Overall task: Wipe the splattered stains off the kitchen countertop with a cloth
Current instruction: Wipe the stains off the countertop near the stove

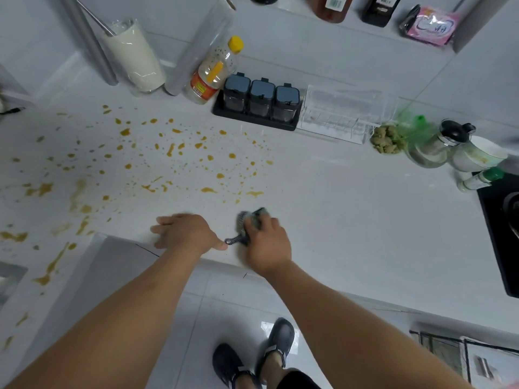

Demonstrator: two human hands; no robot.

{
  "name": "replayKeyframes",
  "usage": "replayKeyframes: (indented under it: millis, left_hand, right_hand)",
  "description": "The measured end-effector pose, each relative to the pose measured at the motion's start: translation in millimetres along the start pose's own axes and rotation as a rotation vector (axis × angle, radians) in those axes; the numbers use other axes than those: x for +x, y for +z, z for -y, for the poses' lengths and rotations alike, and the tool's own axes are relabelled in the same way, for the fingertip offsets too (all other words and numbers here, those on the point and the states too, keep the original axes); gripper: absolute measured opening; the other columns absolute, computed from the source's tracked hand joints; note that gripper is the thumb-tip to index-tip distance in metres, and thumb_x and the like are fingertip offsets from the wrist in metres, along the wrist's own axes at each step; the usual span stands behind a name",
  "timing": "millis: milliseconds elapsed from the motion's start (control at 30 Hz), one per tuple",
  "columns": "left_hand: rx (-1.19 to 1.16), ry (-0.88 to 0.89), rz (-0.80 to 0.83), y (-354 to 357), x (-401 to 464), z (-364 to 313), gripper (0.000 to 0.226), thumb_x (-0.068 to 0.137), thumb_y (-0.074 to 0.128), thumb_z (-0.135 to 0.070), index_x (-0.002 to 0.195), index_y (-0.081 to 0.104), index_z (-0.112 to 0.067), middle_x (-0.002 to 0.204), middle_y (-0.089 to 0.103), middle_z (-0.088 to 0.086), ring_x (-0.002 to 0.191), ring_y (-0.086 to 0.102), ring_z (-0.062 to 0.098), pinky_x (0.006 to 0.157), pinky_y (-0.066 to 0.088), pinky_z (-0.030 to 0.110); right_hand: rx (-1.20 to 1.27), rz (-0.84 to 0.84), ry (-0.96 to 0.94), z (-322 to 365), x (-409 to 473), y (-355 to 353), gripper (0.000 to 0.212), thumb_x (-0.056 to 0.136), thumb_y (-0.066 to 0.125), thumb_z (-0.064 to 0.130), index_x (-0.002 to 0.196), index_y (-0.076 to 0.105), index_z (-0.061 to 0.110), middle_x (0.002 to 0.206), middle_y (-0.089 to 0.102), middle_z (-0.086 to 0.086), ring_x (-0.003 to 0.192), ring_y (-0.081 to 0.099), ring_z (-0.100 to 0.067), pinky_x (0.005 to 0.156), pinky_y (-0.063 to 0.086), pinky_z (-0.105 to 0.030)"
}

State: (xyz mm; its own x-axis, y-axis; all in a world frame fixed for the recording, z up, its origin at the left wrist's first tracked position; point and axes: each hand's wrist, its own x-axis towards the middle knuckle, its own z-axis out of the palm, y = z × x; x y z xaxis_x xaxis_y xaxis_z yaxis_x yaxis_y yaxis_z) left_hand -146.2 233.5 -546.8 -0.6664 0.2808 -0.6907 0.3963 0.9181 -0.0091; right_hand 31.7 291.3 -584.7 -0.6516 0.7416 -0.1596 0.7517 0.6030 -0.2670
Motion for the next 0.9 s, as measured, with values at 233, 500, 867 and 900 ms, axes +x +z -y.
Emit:
replayKeyframes:
  millis: [233, 500, 867, 900]
  left_hand:
    - [-0.003, -0.02, 0.02, -3, -7, -6, 0.161, 0.053, 0.097, -0.06, 0.158, -0.003, 0.01, 0.161, -0.01, 0.044, 0.15, 0.001, 0.062, 0.115, 0.028, 0.072]
    - [-0.007, -0.062, 0.047, -2, 0, -9, 0.163, 0.05, 0.1, -0.056, 0.159, -0.003, 0.008, 0.16, -0.014, 0.043, 0.15, -0.002, 0.062, 0.115, 0.024, 0.074]
    - [0.231, -0.046, 0.097, -9, 6, -22, 0.146, 0.057, 0.09, -0.07, 0.163, 0.014, -0.004, 0.167, 0.006, 0.033, 0.15, 0.003, 0.062, 0.119, 0.017, 0.072]
    - [0.24, -0.042, 0.104, -10, 5, -22, 0.143, 0.059, 0.09, -0.069, 0.163, 0.016, -0.005, 0.167, 0.007, 0.033, 0.15, 0.003, 0.062, 0.119, 0.017, 0.072]
  right_hand:
    - [0.054, -0.053, 0.191, -113, 3, -32, 0.049, 0.09, 0.062, 0.036, 0.138, 0.055, 0.027, 0.153, 0.038, -0.011, 0.131, 0.042, -0.037, 0.101, 0.043, -0.039]
    - [0.262, -0.102, 0.413, -102, 39, -39, 0.058, 0.085, 0.048, 0.046, 0.134, 0.051, 0.015, 0.157, 0.03, -0.011, 0.139, 0.036, -0.034, 0.115, 0.032, -0.037]
    - [0.113, 0.056, -0.19, -84, 2, -16, 0.064, 0.088, 0.065, 0.028, 0.149, 0.049, 0.024, 0.161, 0.03, -0.015, 0.145, 0.033, -0.038, 0.118, 0.03, -0.042]
    - [0.113, 0.046, -0.115, -101, 1, -22, 0.064, 0.087, 0.066, 0.029, 0.148, 0.049, 0.023, 0.16, 0.03, -0.015, 0.142, 0.037, -0.039, 0.117, 0.032, -0.041]
